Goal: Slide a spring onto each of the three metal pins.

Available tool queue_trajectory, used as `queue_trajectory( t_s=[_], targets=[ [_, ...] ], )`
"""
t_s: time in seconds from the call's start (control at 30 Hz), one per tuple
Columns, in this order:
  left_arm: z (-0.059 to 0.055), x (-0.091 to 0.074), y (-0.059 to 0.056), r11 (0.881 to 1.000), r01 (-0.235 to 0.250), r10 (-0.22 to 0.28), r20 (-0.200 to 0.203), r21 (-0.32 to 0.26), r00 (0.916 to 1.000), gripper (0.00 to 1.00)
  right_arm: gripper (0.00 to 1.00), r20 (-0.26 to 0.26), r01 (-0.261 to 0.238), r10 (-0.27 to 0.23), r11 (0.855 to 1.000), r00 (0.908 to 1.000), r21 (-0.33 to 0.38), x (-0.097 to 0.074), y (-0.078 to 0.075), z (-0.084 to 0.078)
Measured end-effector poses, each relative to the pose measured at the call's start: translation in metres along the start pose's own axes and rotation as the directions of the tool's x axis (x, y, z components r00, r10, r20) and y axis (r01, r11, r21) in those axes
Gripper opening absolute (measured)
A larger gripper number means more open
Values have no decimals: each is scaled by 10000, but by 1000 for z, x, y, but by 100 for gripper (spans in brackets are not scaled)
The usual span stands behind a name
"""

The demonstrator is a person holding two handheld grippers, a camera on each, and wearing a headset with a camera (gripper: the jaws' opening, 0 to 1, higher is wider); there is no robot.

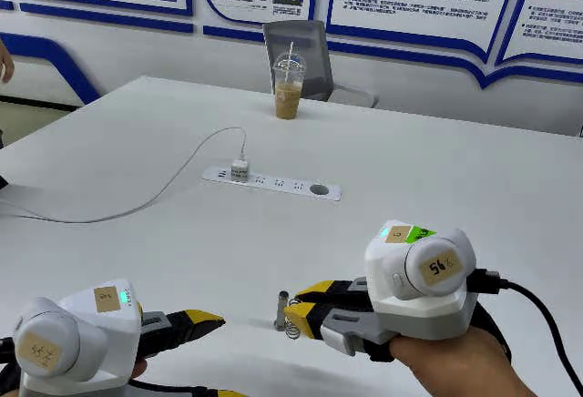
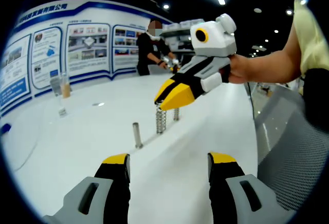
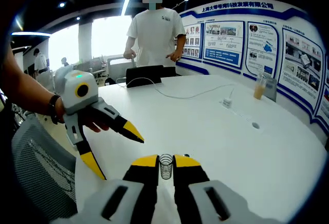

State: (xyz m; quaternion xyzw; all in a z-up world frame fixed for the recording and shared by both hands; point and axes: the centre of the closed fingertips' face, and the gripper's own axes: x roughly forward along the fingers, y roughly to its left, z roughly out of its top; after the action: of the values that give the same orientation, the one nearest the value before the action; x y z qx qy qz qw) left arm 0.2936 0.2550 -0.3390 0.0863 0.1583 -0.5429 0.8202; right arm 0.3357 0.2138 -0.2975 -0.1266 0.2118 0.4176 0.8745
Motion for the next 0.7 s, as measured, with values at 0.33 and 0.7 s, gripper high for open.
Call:
queue_trajectory(
  t_s=[0.33, 0.7],
  targets=[
    [0, 0, 1, 10000, -34, 34, 19, -10, 10000, 62, 12, 399, 181, -182, 9998, 9990, 20, 0, -11, 22],
    [-1, -1, 1, 10000, -59, 59, -7, -44, 10000, 62, 12, 689, 412, -419, 9991, 9967, 113, 7, -28, 38]
  ],
)
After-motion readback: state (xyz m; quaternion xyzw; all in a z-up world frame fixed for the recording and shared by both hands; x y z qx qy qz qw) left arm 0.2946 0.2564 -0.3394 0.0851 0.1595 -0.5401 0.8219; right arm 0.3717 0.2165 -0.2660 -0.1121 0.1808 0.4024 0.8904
